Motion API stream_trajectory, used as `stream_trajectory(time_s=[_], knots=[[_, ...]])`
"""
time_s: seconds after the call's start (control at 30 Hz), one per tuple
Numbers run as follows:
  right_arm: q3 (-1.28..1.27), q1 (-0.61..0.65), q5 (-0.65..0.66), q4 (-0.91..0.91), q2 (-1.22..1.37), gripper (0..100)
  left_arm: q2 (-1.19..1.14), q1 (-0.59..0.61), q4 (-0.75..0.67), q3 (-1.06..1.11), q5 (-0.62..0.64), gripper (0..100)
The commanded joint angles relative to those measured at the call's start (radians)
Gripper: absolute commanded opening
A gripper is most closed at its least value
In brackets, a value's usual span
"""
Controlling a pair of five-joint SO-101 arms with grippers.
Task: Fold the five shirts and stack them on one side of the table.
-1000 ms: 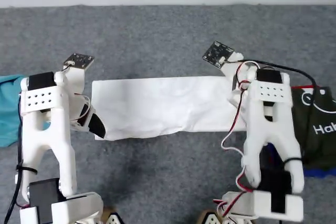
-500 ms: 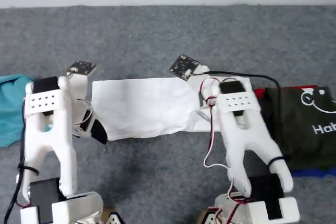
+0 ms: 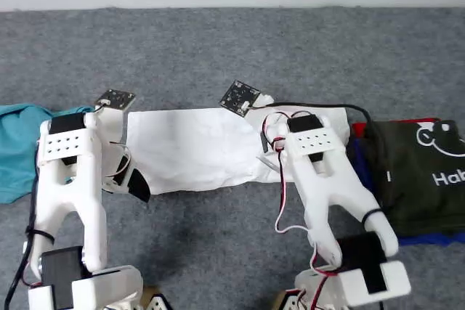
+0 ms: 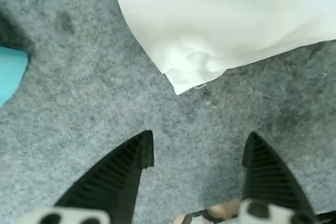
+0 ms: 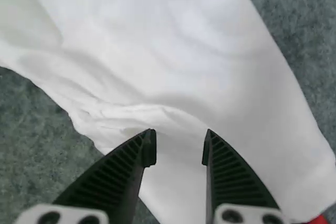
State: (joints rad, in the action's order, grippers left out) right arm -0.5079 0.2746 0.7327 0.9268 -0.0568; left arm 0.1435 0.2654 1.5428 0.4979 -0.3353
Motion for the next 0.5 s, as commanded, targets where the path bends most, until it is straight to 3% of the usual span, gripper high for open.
stream_trajectory(time_s=[0.0,0.2,0.47], knots=[[0.011,0.007,-0.012,-0.070,0.047,15.5,0.029,-0.011,-0.003,-0.004,-0.014,27],[0.011,0.007,-0.012,-0.239,0.171,15.5,0.029,-0.011,-0.003,-0.004,-0.014,27],[0.006,0.007,-0.011,-0.229,0.202,15.5,0.029,-0.011,-0.003,-0.004,-0.014,27]])
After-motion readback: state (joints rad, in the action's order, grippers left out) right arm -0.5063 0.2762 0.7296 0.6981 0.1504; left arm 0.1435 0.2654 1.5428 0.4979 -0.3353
